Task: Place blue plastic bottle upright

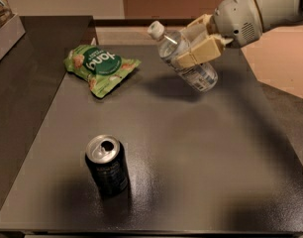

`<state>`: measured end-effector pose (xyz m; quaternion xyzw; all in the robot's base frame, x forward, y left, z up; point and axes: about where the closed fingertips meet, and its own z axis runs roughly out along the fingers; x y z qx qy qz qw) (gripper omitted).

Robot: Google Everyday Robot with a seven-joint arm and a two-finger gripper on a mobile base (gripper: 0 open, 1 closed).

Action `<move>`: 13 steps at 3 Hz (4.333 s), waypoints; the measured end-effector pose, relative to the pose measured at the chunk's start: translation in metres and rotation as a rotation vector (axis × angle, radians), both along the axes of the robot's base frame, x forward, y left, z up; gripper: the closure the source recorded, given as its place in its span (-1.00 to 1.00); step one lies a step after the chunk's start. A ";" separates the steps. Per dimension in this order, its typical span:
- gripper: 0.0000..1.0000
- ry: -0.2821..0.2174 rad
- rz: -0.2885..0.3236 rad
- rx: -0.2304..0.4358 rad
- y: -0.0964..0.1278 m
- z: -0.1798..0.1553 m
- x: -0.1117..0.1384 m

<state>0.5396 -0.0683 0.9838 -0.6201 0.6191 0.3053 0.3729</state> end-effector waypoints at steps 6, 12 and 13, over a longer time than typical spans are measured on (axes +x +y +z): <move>1.00 0.084 -0.145 0.546 -0.038 -0.005 0.020; -0.76 0.099 -0.091 0.654 -0.043 -0.042 0.029; -1.00 0.100 -0.086 0.654 -0.040 -0.041 0.029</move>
Offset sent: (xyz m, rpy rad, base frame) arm 0.0031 -0.0346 0.0283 0.4198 0.0185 -0.1514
